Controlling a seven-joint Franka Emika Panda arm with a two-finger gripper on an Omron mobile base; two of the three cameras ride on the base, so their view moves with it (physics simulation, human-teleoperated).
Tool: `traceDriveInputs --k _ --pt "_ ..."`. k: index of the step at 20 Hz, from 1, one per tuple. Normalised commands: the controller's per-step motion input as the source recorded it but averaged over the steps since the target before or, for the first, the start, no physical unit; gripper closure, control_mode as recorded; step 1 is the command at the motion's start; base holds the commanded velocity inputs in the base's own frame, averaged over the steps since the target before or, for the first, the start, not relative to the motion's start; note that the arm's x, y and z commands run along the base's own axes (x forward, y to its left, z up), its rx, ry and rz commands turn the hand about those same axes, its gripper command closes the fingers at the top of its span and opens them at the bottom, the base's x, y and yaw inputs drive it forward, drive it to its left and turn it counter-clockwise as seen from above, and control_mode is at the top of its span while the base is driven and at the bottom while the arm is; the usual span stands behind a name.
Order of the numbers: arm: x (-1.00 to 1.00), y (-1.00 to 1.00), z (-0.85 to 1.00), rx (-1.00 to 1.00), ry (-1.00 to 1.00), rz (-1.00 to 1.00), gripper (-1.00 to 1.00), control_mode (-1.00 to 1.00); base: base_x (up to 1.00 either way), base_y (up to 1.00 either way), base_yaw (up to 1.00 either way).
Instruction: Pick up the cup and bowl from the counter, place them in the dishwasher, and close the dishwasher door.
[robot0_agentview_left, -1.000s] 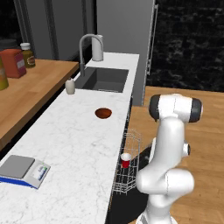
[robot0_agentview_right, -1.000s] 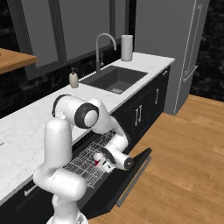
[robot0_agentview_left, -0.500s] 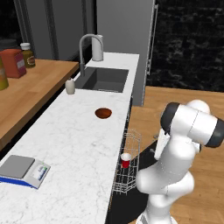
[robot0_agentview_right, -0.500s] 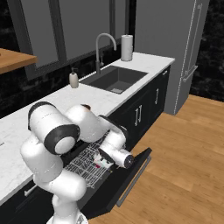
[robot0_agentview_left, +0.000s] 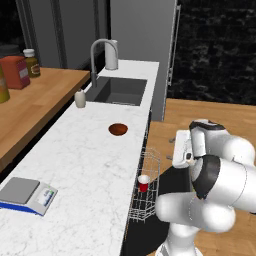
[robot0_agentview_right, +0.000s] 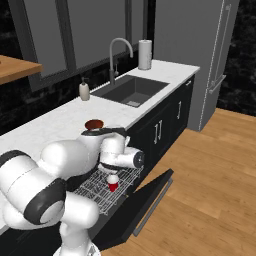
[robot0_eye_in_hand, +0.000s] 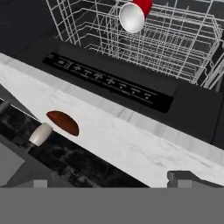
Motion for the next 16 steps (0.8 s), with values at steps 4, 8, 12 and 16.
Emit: traceDriveInputs --k 4,8,12,16 --pt "0.19 0.75 0.48 -0.13 0.0 0.03 -1.0 -1.0 0.0 0.0 0.0" --pt "0.07 0.59 0.44 -0.13 0.0 0.0 -1.0 -1.0 0.0 0.0 0.0" --pt "0.14 0.46 0.27 -0.15 0.02 0.0 -1.0 -1.0 0.0 0.0 0.0" --pt "0.39 0.29 0.05 -0.2 0.11 0.0 -1.0 -1.0 0.0 0.0 0.0"
